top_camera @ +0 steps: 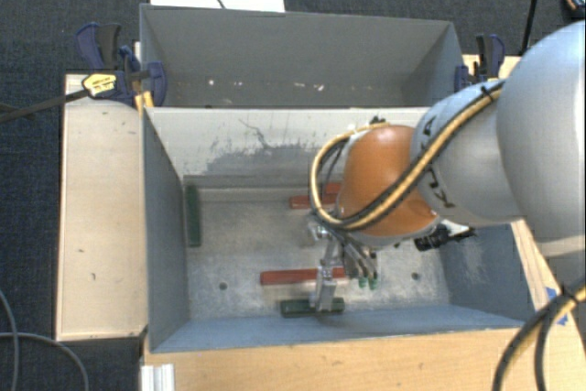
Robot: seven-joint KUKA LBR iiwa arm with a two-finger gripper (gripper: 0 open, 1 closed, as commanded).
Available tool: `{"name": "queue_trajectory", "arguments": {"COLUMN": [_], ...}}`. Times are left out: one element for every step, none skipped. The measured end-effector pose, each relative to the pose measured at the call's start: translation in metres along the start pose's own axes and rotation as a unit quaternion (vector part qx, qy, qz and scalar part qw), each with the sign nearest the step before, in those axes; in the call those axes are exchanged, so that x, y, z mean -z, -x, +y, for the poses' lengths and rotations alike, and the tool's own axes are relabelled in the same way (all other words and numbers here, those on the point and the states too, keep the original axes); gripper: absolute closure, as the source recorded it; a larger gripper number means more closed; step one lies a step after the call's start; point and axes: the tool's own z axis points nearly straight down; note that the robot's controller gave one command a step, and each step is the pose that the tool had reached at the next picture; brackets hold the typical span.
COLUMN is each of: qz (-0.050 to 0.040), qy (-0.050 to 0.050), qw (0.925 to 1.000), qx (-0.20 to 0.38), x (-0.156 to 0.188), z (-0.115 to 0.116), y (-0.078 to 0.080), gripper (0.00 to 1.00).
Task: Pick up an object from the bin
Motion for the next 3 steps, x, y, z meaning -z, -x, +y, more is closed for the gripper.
{"name": "queue_trajectory", "arguments": {"qz": [-0.0025, -0.0066, -0.0058], "qy": [0.001, 0.001, 0.0], "qw": [1.0, 1.0, 0.9892], "qx": [-0.003, -0.001, 0.146], "x": [0.003, 0.127, 0.2], "z": [0.0, 0.001, 0.016], "y": [0.001, -0.012, -0.004], "gripper": [1.0, 1.0, 1.0]}}
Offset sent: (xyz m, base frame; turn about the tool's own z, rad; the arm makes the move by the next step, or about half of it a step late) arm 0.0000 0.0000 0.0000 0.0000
